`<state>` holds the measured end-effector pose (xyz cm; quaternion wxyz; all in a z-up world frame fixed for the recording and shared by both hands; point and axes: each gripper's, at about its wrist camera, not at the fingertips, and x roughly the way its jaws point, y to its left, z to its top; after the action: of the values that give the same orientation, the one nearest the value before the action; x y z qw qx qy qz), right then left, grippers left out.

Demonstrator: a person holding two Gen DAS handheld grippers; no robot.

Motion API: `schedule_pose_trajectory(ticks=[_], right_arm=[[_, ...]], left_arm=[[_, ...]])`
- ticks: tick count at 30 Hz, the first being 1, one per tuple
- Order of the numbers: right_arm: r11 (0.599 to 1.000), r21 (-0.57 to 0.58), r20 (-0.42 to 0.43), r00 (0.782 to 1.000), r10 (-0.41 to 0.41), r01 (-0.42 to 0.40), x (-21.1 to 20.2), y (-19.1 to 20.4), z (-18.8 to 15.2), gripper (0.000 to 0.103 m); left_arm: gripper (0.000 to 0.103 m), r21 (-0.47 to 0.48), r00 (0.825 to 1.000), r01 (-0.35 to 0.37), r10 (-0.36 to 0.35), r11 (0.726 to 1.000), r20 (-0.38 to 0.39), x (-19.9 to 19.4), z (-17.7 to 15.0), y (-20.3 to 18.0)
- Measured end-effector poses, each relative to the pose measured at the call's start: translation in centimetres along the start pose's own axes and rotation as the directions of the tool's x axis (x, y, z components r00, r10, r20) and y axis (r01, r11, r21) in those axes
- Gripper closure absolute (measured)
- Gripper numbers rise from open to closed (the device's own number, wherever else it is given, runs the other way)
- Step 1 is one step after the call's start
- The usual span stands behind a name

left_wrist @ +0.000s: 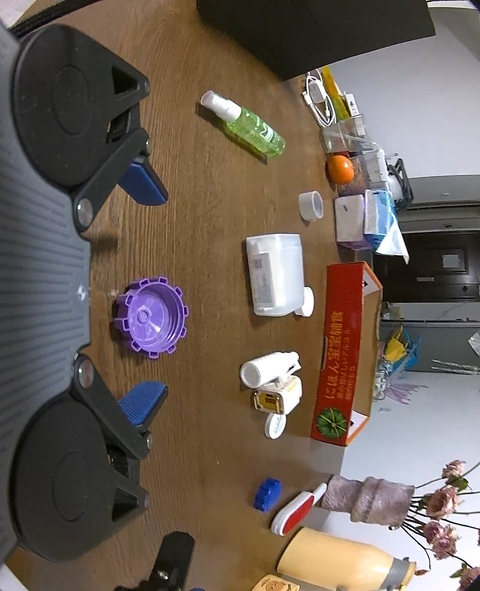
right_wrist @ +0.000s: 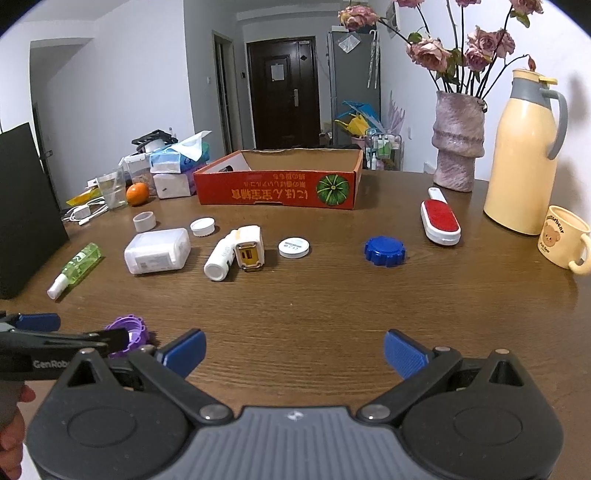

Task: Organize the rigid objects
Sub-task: 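Move the left tool to the purple cap and close on it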

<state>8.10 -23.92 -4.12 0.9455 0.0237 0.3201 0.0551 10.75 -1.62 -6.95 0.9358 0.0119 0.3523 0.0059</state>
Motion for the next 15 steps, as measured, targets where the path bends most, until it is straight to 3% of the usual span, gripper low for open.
schedule_pose_trajectory(ticks=[8, 15], right_arm=[[1.000, 0.009, -0.015, 1.000, 0.005, -0.005, 1.7, -0.7, 0.4, 0.001], [1.000, 0.005, -0.021, 1.000, 0.012, -0.012, 2.4, -0.6, 0.5, 0.001]], left_arm=[[0.000, 0.026, 0.999, -0.043, 0.043, 0.999, 0.004, 1.8, -0.2, -0.7], [0.007, 0.022, 0.999, -0.047, 0.047, 0.999, -0.015, 2.8, -0.3, -0.8]])
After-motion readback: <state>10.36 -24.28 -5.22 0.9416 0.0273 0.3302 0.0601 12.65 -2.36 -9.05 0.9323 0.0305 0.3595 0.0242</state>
